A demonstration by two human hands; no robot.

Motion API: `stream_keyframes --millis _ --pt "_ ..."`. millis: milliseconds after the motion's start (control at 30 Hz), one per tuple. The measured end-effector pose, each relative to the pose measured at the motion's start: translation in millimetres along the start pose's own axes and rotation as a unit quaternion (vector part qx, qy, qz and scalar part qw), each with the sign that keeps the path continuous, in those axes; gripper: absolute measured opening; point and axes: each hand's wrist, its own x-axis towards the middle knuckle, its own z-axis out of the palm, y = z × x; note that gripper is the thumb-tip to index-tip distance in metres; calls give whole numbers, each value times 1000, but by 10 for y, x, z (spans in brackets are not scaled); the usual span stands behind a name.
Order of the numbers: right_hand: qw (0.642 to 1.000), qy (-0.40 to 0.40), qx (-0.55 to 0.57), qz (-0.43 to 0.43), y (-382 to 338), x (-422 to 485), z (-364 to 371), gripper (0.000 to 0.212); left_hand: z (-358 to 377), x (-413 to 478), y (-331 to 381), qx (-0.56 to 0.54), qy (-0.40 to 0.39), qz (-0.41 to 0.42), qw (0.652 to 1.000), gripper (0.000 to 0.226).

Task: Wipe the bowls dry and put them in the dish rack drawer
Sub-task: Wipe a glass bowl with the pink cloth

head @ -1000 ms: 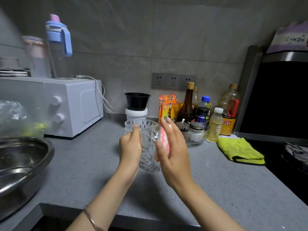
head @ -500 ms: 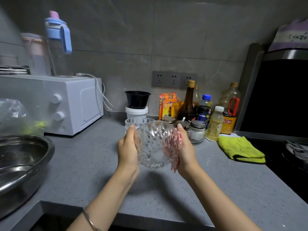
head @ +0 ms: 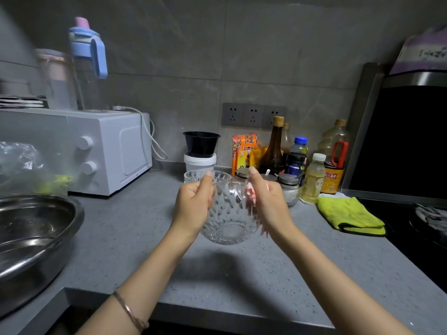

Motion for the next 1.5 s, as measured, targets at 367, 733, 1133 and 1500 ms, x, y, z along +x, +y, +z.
stream_keyframes --millis 367,733,1133,1500 --pt "835 51 -396 -378 234 -407 323 48 79 6 -104 -43 98 -81 991 44" --pt "995 23 89 46 116 -24 77 46 67 -95 -152 -118 129 -88 981 31" --pt "998 -13 -52 32 -14 18 -86 57 -6 -13 0 65 -68 -25 995 53" --pt "990 16 -27 -139 296 -266 72 44 79 -80 -126 -56 77 -93 991 39"
